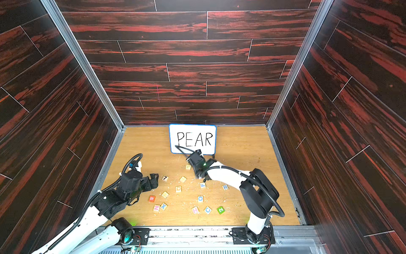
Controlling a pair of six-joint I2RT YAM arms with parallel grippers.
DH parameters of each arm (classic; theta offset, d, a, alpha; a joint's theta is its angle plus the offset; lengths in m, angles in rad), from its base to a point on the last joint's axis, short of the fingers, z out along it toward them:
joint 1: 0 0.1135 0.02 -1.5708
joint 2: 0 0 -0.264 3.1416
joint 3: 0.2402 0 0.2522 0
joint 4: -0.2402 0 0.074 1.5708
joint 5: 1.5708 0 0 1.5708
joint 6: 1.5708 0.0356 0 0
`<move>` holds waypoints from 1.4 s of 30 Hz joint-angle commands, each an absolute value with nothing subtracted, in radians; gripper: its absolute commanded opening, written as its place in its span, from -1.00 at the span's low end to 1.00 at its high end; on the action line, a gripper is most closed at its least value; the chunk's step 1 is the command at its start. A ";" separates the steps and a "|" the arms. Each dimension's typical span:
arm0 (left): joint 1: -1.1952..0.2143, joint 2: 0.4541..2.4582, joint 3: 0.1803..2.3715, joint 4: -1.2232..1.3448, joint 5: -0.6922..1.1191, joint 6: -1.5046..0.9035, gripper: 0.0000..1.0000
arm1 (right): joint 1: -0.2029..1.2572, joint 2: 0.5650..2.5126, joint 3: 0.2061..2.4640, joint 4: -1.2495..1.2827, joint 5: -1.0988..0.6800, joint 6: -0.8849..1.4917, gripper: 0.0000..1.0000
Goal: Spell the uppercase word “pear” with letter blocks
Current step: Place the letter block at the center of the board, then adjust the letter block at the center of the board.
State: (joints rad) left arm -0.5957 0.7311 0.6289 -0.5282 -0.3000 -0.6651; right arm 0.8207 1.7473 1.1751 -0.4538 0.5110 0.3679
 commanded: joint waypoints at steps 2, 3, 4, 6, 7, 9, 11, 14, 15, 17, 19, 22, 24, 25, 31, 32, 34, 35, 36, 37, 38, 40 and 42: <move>-0.595 0.749 0.662 -0.497 -0.325 -0.658 0.94 | 0.773 1.809 1.168 -0.363 0.449 0.155 -0.42; -0.594 0.751 0.661 -0.496 -0.327 -0.659 0.94 | 0.761 1.817 1.164 -0.353 0.425 0.138 -0.42; -0.594 0.752 0.661 -0.493 -0.328 -0.658 0.94 | 0.746 1.824 1.157 -0.338 0.403 0.117 -0.42; -0.594 0.753 0.661 -0.491 -0.332 -0.661 0.94 | 0.721 1.838 1.158 -0.324 0.382 0.102 -0.42; -0.594 0.755 0.662 -0.491 -0.334 -0.661 0.94 | 0.707 1.846 1.163 -0.321 0.368 0.089 -0.42; -0.594 0.757 0.662 -0.488 -0.339 -0.662 0.94 | 0.694 1.857 1.168 -0.304 0.342 0.051 -0.43; -0.594 0.759 0.663 -0.488 -0.340 -0.664 0.94 | 0.690 1.871 1.183 -0.295 0.327 0.022 -0.42; -0.594 0.761 0.661 -0.485 -0.341 -0.668 0.94 | 0.690 1.902 1.216 -0.295 0.301 -0.020 -0.44; -0.595 0.761 0.659 -0.484 -0.342 -0.669 0.94 | 0.689 1.911 1.224 -0.293 0.289 -0.031 -0.45; -0.594 0.760 0.659 -0.486 -0.344 -0.670 0.94 | 0.690 1.933 1.242 -0.294 0.272 -0.058 -0.47; -0.594 0.757 0.660 -0.490 -0.346 -0.670 0.94 | 0.690 1.950 1.256 -0.298 0.261 -0.076 -0.48; -0.595 0.751 0.659 -0.498 -0.351 -0.672 0.94 | 0.690 1.963 1.267 -0.302 0.255 -0.103 -0.48; -0.594 0.746 0.658 -0.501 -0.353 -0.672 0.94 | 0.690 1.972 1.270 -0.305 0.258 -0.116 -0.48; -0.594 0.744 0.657 -0.502 -0.353 -0.672 0.94 | 0.689 1.974 1.273 -0.305 0.255 -0.123 -0.47; -0.594 0.743 0.657 -0.500 -0.352 -0.675 0.94 | 0.692 1.987 1.274 -0.316 0.200 -0.147 -0.47; -0.594 0.743 0.657 -0.500 -0.352 -0.675 0.94 | 0.693 1.988 1.273 -0.315 0.193 -0.151 -0.47; -0.595 0.741 0.657 -0.502 -0.353 -0.676 0.94 | 0.696 1.994 1.273 -0.316 0.190 -0.160 -0.48; -0.594 0.740 0.657 -0.502 -0.353 -0.676 0.94 | 0.696 1.996 1.273 -0.318 0.190 -0.165 -0.47; -0.594 0.738 0.657 -0.501 -0.353 -0.678 0.94 | 0.696 1.997 1.273 -0.319 0.189 -0.170 -0.48; -0.595 0.737 0.656 -0.503 -0.352 -0.679 0.94 | 0.697 1.999 1.273 -0.319 0.187 -0.174 -0.48; -0.594 0.735 0.656 -0.502 -0.353 -0.680 0.94 | 0.698 1.999 1.271 -0.319 0.184 -0.177 -0.48; -0.594 0.733 0.655 -0.504 -0.353 -0.681 0.94 | 0.699 1.997 1.270 -0.319 0.171 -0.184 -0.48; -0.595 0.732 0.655 -0.506 -0.354 -0.682 0.94 | 0.702 1.997 1.269 -0.319 0.165 -0.192 -0.48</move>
